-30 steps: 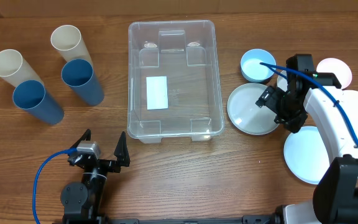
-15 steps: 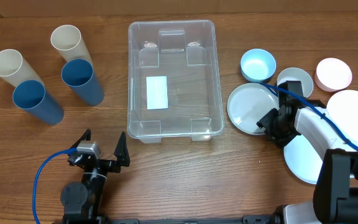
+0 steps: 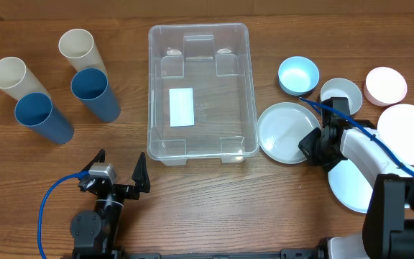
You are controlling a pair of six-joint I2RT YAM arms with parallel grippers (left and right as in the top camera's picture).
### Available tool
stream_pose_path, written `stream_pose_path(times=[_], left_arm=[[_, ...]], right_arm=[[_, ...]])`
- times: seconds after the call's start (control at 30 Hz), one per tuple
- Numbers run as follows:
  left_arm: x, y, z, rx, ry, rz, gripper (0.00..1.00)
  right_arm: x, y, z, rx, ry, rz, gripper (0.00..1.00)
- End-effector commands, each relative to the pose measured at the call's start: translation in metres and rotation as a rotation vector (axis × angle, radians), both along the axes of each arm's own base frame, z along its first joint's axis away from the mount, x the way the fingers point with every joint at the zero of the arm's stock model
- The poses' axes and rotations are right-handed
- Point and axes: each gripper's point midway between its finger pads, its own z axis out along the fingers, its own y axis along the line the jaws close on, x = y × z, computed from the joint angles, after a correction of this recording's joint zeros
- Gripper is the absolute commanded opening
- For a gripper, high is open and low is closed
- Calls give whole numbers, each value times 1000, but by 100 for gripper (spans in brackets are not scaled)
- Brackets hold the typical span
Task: Pack container
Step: 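Carry the white plate into the bin and release it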
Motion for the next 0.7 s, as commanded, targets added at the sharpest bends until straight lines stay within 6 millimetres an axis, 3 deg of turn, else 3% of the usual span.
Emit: stream_pose_path(times=[0.0,0.17,0.2,0.33,0.43,0.53,0.67], left_arm=[[0,-1,0,-15,-1,-7,100],[0,-1,0,-15,-1,-7,100],[0,-1,0,-15,-1,-7,100],[0,-1,0,-15,-1,-7,100],[0,-1,0,-15,-1,-7,100],[0,-1,0,-15,-1,-7,100],[0,-1,0,-15,-1,-7,100]], right_arm=[[-4,-5,19,-32,-8,30,4],[12,-10,85,-66,-152,50,4],[17,-15,109,-98,-205,47,4],[22,-31,161,-199,-306,46,4],[35,-31,200,-231,-412,109,4],[48,-16,226,-231,-492,175,4],[69,42,249,-135,-633,344,4]])
